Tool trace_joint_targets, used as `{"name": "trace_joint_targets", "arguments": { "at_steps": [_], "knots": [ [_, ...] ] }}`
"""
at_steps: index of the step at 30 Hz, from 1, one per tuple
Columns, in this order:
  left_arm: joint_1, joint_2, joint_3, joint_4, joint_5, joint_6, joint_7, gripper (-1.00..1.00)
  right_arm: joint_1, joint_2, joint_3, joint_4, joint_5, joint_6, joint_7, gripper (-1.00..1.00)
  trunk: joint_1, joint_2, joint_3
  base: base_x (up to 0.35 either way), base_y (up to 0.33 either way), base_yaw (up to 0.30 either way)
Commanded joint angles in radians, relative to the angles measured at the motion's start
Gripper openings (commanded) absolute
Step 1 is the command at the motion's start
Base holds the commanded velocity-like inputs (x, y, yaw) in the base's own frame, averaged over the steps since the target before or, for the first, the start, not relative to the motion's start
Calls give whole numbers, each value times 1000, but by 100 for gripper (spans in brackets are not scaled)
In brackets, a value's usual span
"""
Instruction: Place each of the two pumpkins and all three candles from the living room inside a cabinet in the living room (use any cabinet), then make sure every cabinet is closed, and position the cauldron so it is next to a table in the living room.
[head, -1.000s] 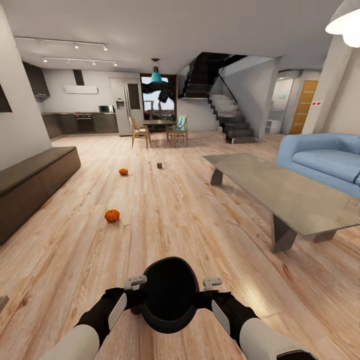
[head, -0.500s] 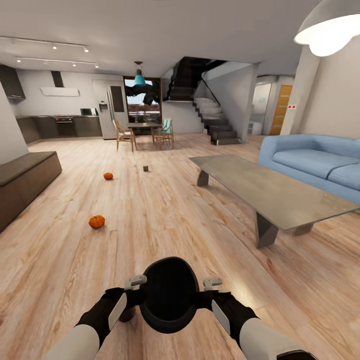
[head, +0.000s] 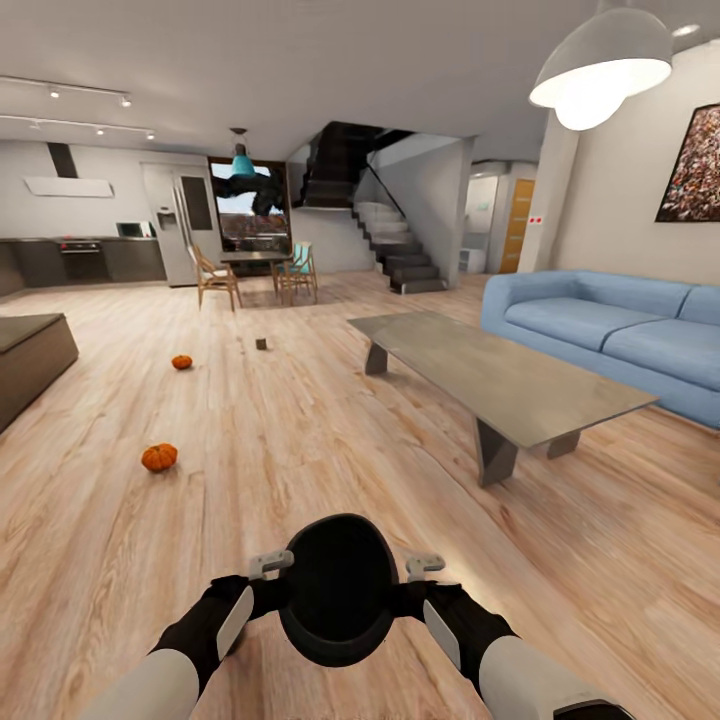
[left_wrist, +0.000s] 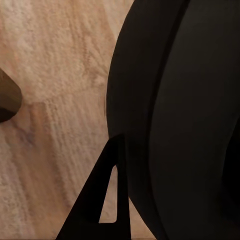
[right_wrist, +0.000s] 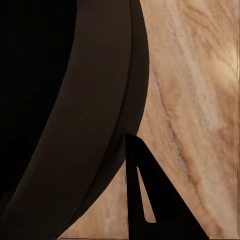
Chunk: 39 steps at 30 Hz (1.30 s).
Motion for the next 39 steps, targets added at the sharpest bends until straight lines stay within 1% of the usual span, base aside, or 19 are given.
{"name": "trace_joint_targets", "arguments": {
  "at_steps": [1, 14, 30, 39],
  "knots": [
    [0, 0, 7, -2, 4, 7, 0, -100, -1, 0, -4, -13, -25, 5, 23, -100, -1, -1, 0, -117, 0, -213],
    [0, -1, 6, -2, 4, 7, 0, -100, -1, 0, -4, -13, -25, 5, 23, -100, -1, -1, 14, -111, 0, -219],
    [0, 1, 7, -2, 4, 7, 0, -100, -1, 0, -4, -13, -25, 6, 23, -100, -1, -1, 30, -6, 0, -225],
    [0, 0, 7, -2, 4, 8, 0, -100, -1, 0, -4, -13, -25, 6, 23, -100, -5, 2, 74, 0, 0, -205]
  ]
}}
